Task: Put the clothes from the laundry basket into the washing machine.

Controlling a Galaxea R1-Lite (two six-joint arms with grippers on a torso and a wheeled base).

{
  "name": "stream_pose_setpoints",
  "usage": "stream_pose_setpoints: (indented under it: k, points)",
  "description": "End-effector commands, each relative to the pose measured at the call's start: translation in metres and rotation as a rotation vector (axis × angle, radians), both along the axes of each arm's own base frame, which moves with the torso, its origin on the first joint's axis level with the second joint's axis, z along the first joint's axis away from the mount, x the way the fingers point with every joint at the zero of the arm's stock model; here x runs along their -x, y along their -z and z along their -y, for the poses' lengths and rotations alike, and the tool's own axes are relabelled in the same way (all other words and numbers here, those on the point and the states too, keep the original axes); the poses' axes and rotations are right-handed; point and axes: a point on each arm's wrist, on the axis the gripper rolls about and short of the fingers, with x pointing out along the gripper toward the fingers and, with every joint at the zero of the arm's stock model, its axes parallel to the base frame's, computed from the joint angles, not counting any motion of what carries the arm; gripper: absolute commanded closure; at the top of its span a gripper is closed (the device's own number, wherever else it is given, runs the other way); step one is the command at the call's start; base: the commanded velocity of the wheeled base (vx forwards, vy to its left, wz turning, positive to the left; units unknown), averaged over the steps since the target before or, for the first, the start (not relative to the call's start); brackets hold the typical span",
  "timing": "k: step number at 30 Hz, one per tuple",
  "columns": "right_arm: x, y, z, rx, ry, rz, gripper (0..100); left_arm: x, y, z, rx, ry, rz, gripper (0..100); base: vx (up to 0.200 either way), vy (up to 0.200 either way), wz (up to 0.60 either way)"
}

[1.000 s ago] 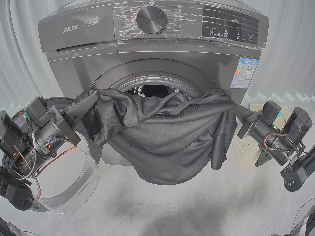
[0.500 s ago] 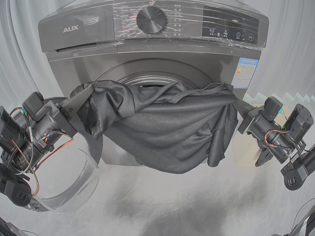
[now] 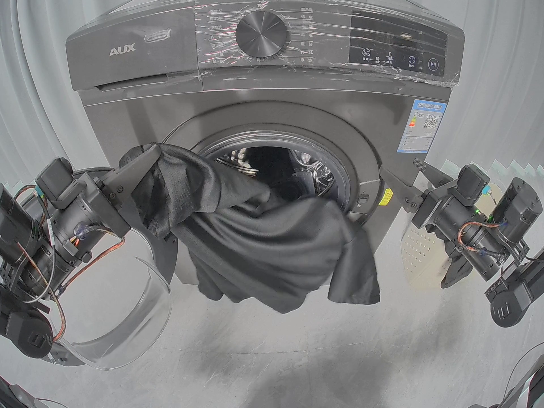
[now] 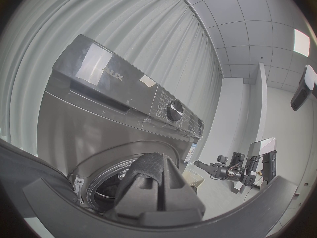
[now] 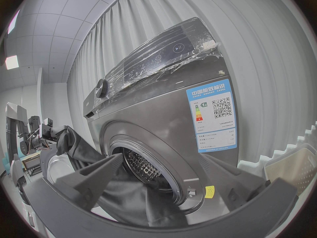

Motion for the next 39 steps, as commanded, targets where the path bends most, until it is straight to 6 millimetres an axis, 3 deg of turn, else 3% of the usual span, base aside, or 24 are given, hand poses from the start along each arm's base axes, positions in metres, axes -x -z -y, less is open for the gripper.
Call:
stream_pose_setpoints:
  k: [1, 8, 15, 24, 31, 39]
  points:
    - [-0.001, 0.001, 0.001, 0.001, 0.004, -0.003, 0, 0.001, 0.0, 0.0, 0.001, 0.002, 0.001, 100, 0.0, 0.0, 0.0]
    - [0.004, 0.009, -0.001, 0.013, -0.013, -0.038, 0, 0.003, 0.002, 0.003, -0.003, 0.018, -0.006, 100, 0.0, 0.0, 0.0]
    - [0.014, 0.043, -0.015, 0.072, -0.079, -0.17, 0, 0.01, -0.005, 0.012, 0.008, 0.072, 0.023, 100, 0.0, 0.0, 0.0]
    - [-0.013, 0.077, -0.037, 0.116, -0.105, -0.249, 0, 0.009, -0.027, 0.024, 0.033, 0.13, 0.101, 100, 0.0, 0.0, 0.0]
    - [-0.025, 0.098, -0.047, 0.14, -0.114, -0.294, 0, 0.009, -0.026, 0.025, 0.02, 0.16, 0.103, 100, 0.0, 0.0, 0.0]
    - [-0.045, 0.107, -0.058, 0.124, -0.112, -0.281, 0, 0.011, -0.023, 0.035, 0.017, 0.203, 0.09, 100, 0.0, 0.0, 0.0]
